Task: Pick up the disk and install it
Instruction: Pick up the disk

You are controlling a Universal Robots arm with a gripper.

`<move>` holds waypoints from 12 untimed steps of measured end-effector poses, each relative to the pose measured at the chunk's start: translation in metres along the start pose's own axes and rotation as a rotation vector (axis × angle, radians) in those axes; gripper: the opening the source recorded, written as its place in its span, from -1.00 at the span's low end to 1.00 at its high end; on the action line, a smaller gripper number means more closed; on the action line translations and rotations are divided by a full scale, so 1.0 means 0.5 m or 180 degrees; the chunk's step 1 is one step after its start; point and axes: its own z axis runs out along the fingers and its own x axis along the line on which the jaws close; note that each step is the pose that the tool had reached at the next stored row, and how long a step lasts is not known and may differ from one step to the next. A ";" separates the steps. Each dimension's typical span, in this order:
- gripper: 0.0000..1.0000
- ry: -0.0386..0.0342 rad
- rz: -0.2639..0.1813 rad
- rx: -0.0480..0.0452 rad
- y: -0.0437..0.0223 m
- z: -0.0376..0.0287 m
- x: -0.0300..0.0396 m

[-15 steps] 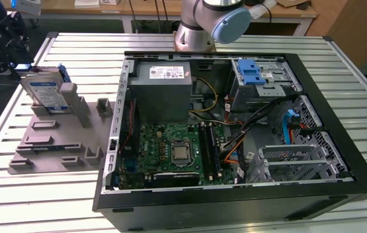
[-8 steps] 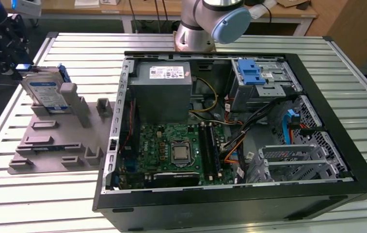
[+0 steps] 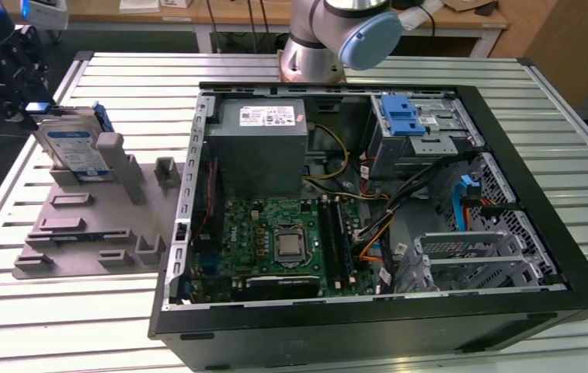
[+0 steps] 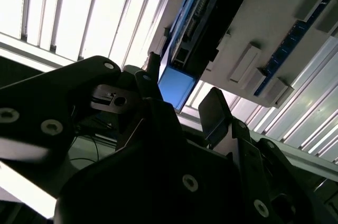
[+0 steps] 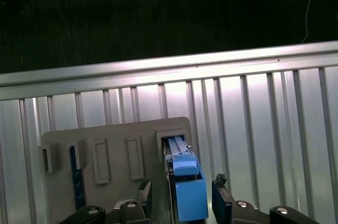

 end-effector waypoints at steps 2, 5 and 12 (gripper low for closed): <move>0.13 0.0000 0.0000 -0.0001 0.000 0.002 -0.001; 0.13 0.0000 0.0000 0.0000 0.001 0.007 -0.001; -0.04 0.0000 0.0000 0.0000 0.004 0.018 0.000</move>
